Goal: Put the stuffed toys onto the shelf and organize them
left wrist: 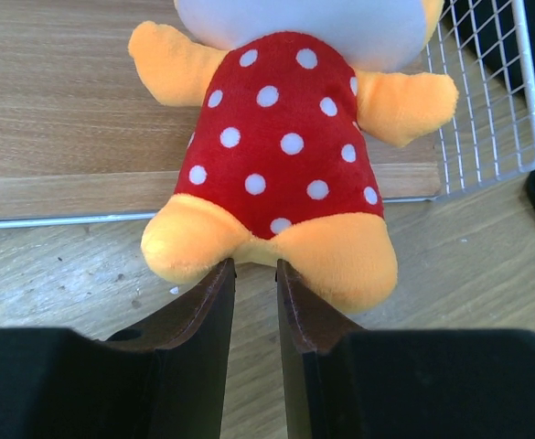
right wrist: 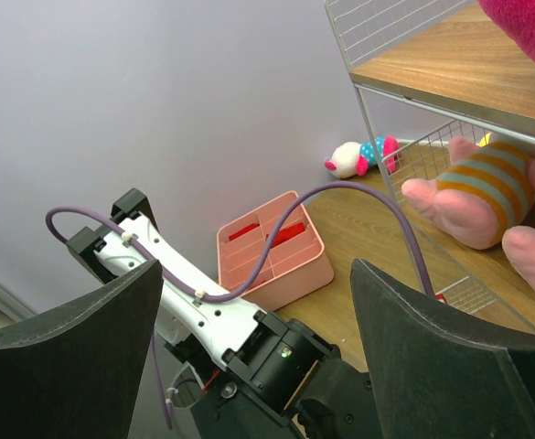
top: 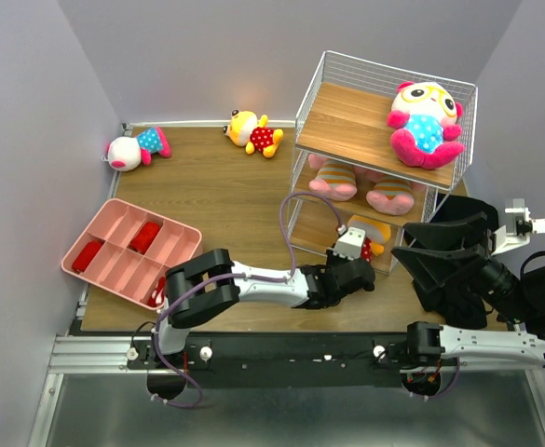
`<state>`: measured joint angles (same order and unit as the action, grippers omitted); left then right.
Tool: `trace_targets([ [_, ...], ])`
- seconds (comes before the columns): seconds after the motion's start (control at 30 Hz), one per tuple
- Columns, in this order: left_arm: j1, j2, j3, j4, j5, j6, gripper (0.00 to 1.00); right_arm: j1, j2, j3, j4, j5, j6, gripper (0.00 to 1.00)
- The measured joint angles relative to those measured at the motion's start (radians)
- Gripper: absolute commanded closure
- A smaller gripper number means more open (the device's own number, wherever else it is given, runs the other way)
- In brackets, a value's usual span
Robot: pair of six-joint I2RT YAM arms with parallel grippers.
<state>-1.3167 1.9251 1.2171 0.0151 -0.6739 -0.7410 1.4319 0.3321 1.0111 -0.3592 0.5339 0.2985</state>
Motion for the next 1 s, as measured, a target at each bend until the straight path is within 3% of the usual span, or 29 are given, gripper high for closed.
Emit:
trace_targets([
  [1.0, 0.008, 0.105, 0.094, 0.053, -0.035, 0.050, 0.66, 0.000, -0.017, 0.000, 0.000, 0.000, -0.001, 0.10],
])
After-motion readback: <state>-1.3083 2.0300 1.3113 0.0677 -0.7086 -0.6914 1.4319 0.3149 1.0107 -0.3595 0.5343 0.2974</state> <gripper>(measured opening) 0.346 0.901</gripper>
